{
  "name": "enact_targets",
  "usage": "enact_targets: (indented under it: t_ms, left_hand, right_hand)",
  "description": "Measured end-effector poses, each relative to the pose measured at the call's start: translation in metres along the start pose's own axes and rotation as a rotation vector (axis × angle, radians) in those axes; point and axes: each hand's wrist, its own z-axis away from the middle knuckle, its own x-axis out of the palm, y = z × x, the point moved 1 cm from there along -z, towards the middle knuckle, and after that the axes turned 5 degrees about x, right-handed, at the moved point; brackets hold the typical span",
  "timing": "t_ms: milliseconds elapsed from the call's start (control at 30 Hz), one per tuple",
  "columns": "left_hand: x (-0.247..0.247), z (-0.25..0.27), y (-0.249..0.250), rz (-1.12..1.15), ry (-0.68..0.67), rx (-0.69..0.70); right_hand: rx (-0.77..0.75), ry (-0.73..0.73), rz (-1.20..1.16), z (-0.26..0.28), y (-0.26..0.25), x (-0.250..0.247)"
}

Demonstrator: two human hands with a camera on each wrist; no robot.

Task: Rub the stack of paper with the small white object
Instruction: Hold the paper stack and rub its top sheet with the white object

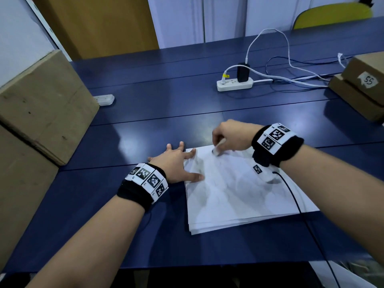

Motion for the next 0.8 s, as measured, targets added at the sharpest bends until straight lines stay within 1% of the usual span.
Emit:
enact_targets:
  t_ms: [33, 67, 100, 133, 200, 233, 267, 367, 400, 433, 467, 533, 567, 600, 700, 733, 767, 800]
  left_hand:
    - [0.0, -0.002, 0.0, -0.002, -0.009, -0.003]
    - [-0.002, -0.003, 0.001, -0.01, -0.018, -0.007]
    - [-0.004, -0.002, 0.004, -0.035, -0.018, -0.007]
    - [-0.007, 0.0, 0.008, -0.078, 0.0, 0.002]
    - [-0.013, 0.004, 0.017, -0.2, 0.079, 0.051]
    - [-0.014, 0.006, 0.02, -0.245, 0.115, 0.073]
    - [-0.015, 0.006, 0.022, -0.267, 0.132, 0.085]
    - [-0.015, 0.004, 0.022, -0.25, 0.115, 0.084]
    - [-0.015, 0.005, 0.021, -0.237, 0.115, 0.084]
    - [-0.015, 0.006, 0.021, -0.224, 0.122, 0.087]
    - [-0.013, 0.007, 0.02, -0.206, 0.135, 0.09]
    - [-0.011, 0.009, 0.019, -0.16, 0.154, 0.099]
    - [-0.01, 0.009, 0.019, -0.139, 0.16, 0.106]
    - [-0.01, 0.01, 0.019, -0.123, 0.159, 0.115]
    - [-0.011, 0.01, 0.021, -0.116, 0.132, 0.113]
    - [-0.011, 0.009, 0.021, -0.117, 0.125, 0.108]
    - [-0.011, 0.009, 0.02, -0.119, 0.124, 0.104]
    - [-0.01, 0.009, 0.02, -0.117, 0.126, 0.104]
  right_hand:
    - [0.023, 0.067, 0.003, -0.003, 0.002, -0.002]
    - [0.027, 0.085, 0.0, -0.003, 0.003, -0.003]
    - [0.014, 0.047, -0.012, -0.001, 0.003, -0.002]
    - [-0.013, -0.034, -0.014, 0.002, 0.002, -0.001]
    - [-0.047, -0.2, 0.013, 0.011, -0.002, 0.001]
    - [-0.05, -0.213, 0.02, 0.012, -0.003, 0.002]
    - [-0.048, -0.175, 0.019, 0.009, -0.003, 0.001]
    - [0.004, 0.04, 0.007, -0.006, 0.004, -0.003]
    - [0.017, 0.074, -0.004, -0.008, 0.006, -0.003]
    - [0.012, 0.061, -0.023, -0.006, 0.007, -0.003]
    - [-0.006, 0.001, -0.035, -0.003, 0.007, -0.002]
    - [-0.049, -0.176, -0.03, 0.008, 0.004, 0.003]
    - [-0.061, -0.23, -0.019, 0.011, 0.003, 0.005]
    - [-0.065, -0.225, -0.004, 0.011, 0.003, 0.005]
    - [0.007, -0.026, 0.01, 0.0, 0.007, -0.002]
    - [0.031, 0.018, 0.005, -0.002, 0.009, -0.003]
    - [0.032, 0.023, -0.003, -0.001, 0.009, -0.004]
    - [0.014, -0.017, -0.008, 0.001, 0.009, -0.003]
